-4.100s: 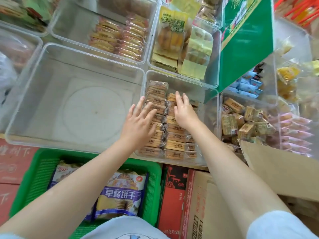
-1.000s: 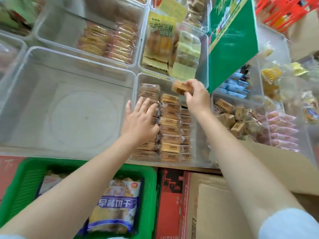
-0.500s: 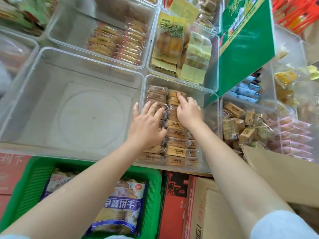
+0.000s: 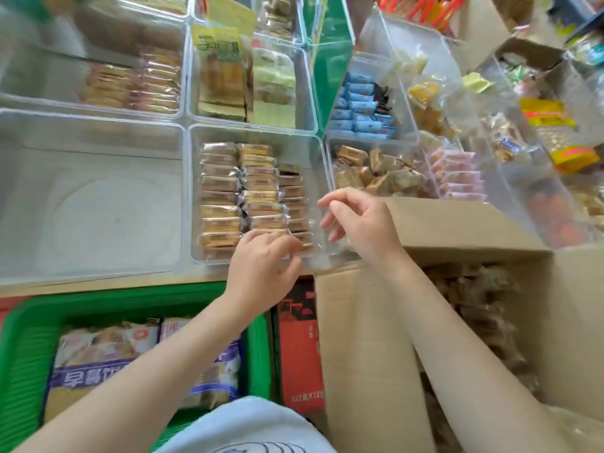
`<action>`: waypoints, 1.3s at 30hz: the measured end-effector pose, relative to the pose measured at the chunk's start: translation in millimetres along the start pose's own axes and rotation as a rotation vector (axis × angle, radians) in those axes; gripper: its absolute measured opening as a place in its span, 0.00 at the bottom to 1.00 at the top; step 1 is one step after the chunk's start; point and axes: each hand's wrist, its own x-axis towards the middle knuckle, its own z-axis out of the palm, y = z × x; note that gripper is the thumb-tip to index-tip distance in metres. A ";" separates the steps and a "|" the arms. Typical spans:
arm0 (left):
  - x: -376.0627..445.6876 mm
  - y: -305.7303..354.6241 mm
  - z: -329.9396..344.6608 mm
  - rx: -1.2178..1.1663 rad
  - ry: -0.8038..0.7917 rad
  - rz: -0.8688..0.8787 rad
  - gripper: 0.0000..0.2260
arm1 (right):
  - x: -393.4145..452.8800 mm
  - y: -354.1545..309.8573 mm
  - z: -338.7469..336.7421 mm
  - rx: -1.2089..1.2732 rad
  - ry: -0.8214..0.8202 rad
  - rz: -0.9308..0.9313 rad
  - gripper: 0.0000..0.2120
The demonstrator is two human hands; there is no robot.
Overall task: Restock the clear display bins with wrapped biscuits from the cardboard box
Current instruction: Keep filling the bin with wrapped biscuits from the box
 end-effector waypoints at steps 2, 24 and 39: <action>-15.7 54.8 9.4 -0.173 -0.133 -0.095 0.14 | -32.2 9.0 -30.1 0.047 0.059 0.018 0.11; -83.8 197.0 93.2 -0.439 -0.181 -0.456 0.43 | -147.3 206.3 -88.1 -0.951 -0.750 0.172 0.34; -78.2 206.9 62.7 -0.415 -0.079 -0.514 0.18 | -124.4 114.4 -164.2 0.390 -0.393 0.233 0.13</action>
